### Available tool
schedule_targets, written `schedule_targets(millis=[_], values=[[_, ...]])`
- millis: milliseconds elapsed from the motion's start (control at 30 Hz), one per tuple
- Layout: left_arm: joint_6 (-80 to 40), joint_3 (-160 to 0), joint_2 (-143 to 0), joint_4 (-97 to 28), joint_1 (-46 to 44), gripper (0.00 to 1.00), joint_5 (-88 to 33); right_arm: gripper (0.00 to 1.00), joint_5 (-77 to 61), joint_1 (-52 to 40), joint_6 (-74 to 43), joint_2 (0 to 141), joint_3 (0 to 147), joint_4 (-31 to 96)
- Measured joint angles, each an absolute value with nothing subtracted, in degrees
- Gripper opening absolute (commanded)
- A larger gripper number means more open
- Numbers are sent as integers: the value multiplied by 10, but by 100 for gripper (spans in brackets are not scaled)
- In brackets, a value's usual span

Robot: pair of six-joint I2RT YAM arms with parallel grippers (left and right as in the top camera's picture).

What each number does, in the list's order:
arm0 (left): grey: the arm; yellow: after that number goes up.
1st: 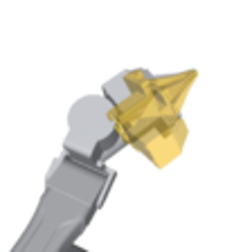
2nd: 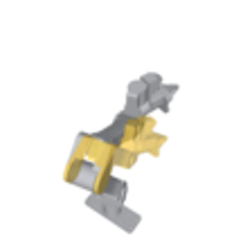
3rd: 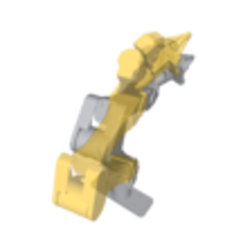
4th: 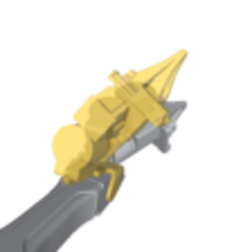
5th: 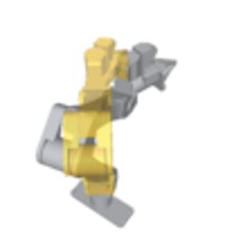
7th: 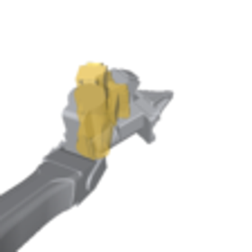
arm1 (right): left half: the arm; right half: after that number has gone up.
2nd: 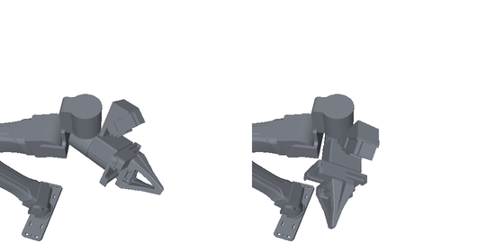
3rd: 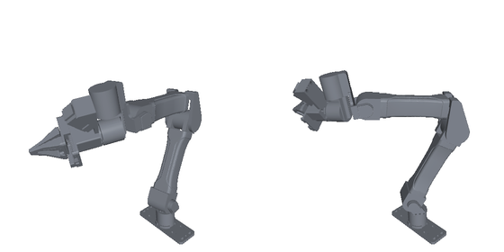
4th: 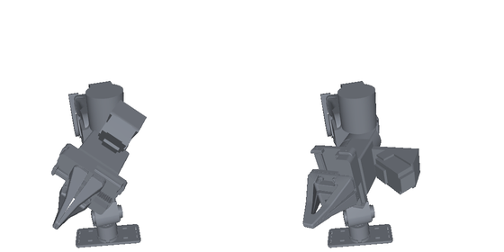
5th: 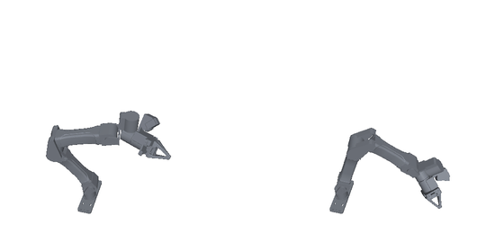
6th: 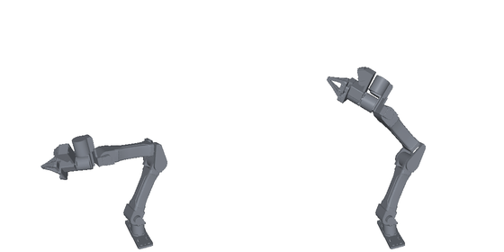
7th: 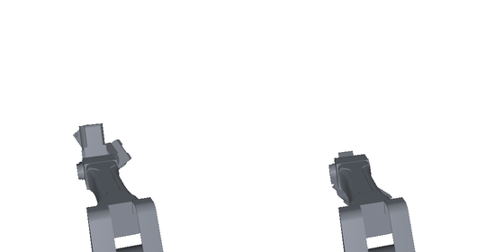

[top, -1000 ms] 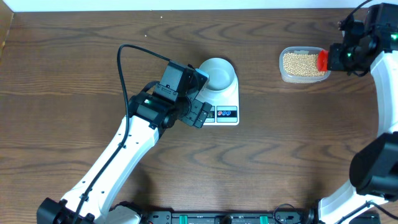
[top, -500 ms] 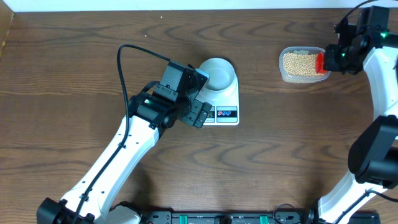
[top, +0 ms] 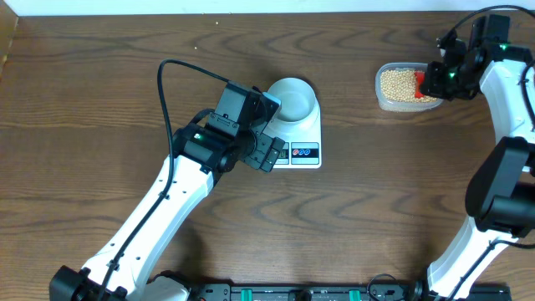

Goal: Scoop item into bowl and weigh 50g on scale
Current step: 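Move the red scoop with the right gripper into the soybean tub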

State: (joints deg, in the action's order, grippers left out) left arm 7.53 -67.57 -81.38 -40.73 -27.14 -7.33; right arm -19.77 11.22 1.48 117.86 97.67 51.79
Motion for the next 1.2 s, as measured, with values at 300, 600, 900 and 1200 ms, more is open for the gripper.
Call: schedule_targets(millis=[300, 600, 900, 1200], values=[[75, -676, -814, -407, -271, 92, -73, 1, -272, 124, -5, 1197, 977, 518], [75, -676, -814, -407, -271, 92, -73, 1, -350, 166, -13, 1211, 977, 523], [75, -676, -814, -407, -271, 91, -73, 1, -411, 196, -26, 1226, 977, 531], [75, -676, -814, -407, -271, 91, -73, 1, -492, 213, -40, 1278, 978, 533]])
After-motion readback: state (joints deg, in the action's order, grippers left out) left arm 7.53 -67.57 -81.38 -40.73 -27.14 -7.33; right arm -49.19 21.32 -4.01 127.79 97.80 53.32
